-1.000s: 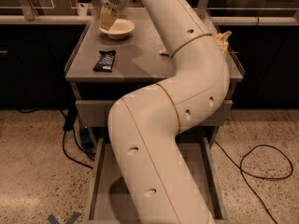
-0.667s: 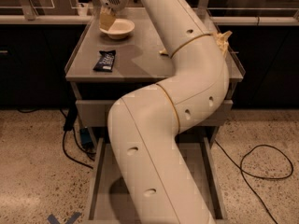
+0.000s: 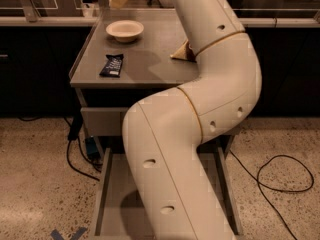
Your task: Place rxbar blueberry into middle drawer
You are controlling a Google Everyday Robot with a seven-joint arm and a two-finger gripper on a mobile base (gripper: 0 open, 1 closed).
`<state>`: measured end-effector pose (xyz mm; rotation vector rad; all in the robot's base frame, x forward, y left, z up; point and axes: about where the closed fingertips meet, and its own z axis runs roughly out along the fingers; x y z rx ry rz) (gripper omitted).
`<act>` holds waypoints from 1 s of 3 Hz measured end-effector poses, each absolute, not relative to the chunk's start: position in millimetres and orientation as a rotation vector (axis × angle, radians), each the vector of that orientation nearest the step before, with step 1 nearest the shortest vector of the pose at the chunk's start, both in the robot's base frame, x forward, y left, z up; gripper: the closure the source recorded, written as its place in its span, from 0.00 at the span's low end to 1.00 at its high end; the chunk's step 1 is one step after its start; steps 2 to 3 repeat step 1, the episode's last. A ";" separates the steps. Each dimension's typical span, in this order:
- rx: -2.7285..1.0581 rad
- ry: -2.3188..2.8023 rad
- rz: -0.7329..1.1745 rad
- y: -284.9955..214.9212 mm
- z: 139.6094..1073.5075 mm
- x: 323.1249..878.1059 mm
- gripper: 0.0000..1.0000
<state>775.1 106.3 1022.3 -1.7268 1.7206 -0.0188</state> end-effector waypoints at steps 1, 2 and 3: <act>-1.621 1.658 -0.126 76.7 1087.8 756.9 0.03; -1.621 1.658 -0.126 76.7 1087.8 756.9 0.03; -1.621 1.658 -0.126 76.7 1087.8 756.9 0.03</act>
Offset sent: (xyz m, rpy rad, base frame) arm 0.0000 0.0000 0.0000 0.0000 0.0000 0.0000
